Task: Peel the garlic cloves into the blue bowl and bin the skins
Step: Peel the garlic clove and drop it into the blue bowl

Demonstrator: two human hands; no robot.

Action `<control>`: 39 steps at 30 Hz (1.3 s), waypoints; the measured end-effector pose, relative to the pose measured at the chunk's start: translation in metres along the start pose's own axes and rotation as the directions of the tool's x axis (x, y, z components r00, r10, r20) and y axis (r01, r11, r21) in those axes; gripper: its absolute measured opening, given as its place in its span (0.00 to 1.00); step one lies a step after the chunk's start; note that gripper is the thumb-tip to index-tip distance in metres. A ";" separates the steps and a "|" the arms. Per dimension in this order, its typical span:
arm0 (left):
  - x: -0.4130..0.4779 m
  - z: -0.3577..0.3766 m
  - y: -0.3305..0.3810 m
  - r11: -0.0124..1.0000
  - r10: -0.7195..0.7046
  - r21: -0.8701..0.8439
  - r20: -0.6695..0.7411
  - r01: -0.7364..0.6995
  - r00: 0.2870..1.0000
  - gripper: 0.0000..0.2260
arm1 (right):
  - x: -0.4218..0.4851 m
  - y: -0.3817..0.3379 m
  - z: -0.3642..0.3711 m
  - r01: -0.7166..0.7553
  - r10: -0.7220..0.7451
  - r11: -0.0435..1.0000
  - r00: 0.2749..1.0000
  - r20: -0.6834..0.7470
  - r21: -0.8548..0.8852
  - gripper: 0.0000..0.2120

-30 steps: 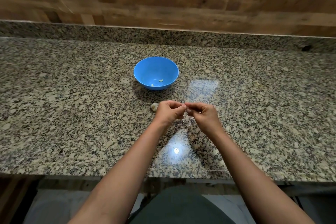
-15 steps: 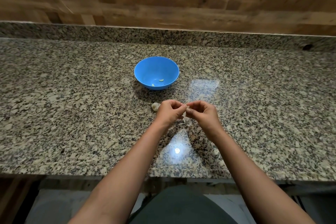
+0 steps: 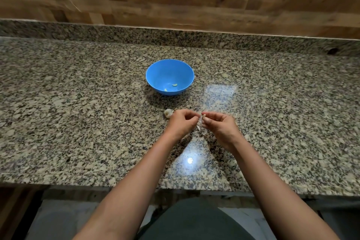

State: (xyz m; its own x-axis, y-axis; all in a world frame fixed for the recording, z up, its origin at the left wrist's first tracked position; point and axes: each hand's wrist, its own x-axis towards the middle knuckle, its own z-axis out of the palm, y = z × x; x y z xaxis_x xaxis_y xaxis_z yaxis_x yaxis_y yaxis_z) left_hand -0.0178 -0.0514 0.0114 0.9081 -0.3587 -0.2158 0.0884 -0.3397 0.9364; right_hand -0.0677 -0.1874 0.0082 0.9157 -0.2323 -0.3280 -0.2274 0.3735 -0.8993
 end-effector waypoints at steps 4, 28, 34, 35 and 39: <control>0.002 0.002 0.003 0.997 0.037 -0.066 -0.007 -0.037 0.999 0.04 | -0.001 -0.001 0.001 0.001 -0.002 0.998 1.000 0.026 0.063 0.07; 0.009 0.003 0.007 0.993 0.033 -0.118 0.005 -0.032 0.999 0.05 | -0.005 -0.007 0.004 0.020 -0.024 0.996 0.999 0.042 0.085 0.09; 0.010 0.003 0.004 0.992 0.049 -0.118 -0.013 -0.050 0.999 0.08 | -0.001 -0.006 0.001 0.057 -0.057 0.998 0.998 0.004 -0.027 0.07; 0.010 0.003 0.005 0.992 0.051 -0.115 -0.024 -0.053 0.998 0.08 | -0.001 -0.006 0.002 0.073 -0.073 0.994 0.997 -0.002 -0.077 0.07; 0.010 0.004 0.008 0.995 0.079 -0.060 -0.055 -0.083 0.995 0.07 | -0.002 -0.008 0.005 0.148 -0.159 0.958 0.987 -0.027 -0.245 0.06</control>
State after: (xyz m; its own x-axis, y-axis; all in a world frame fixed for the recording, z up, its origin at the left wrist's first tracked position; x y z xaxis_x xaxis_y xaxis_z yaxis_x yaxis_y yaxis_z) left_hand -0.0093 -0.0614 0.0156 0.9333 -0.3364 -0.1255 0.0376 -0.2559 0.9660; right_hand -0.0660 -0.1851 0.0173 0.9309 -0.3131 -0.1881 -0.1635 0.1034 -0.9811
